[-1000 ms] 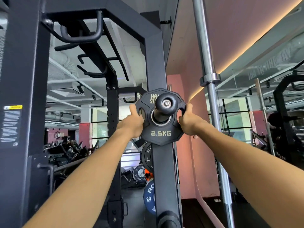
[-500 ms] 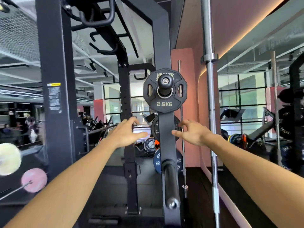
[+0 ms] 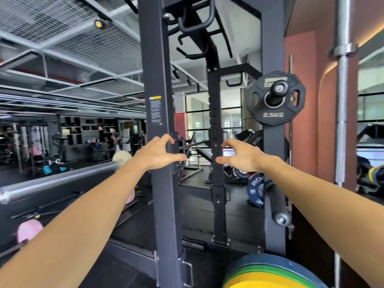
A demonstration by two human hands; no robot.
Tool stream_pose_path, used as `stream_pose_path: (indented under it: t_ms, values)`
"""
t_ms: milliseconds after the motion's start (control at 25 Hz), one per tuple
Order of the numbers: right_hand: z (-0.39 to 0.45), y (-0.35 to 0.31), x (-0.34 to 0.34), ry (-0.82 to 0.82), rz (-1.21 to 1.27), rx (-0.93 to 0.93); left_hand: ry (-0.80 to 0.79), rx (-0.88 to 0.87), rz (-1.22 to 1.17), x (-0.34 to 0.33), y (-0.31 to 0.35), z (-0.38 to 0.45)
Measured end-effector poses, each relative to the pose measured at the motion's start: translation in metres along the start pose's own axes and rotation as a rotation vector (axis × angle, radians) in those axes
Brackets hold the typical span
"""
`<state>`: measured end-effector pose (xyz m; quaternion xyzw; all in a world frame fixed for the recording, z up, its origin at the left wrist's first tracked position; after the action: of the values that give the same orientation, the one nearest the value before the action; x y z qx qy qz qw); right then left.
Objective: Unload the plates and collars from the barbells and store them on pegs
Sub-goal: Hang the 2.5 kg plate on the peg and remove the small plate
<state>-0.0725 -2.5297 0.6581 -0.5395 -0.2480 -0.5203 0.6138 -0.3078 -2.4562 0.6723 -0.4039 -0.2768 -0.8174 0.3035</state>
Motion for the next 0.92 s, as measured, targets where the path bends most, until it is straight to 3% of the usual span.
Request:
stream_pose_path:
  t_ms: [600,920]
  values:
    - [-0.006,-0.352,-0.158,-0.102,0.122,0.249,0.042,0.244,0.079,0.185,-0.283,-0.175]
    - [0.034,-0.45,-0.219,-0.165,0.164,0.29,0.063,0.255,0.045,0.207,-0.385,-0.173]
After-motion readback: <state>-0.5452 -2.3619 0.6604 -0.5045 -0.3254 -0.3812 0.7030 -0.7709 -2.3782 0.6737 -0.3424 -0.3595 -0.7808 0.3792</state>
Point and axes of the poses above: each hand's wrist, its own z-axis towards the middle knuckle, its own x-axis out of the back of the hand, y = z × x, the point moved 8 cm from there along z, towards the middle knuckle, and after that the axes turned 12 degrees about -x, right-handed, at the moved point
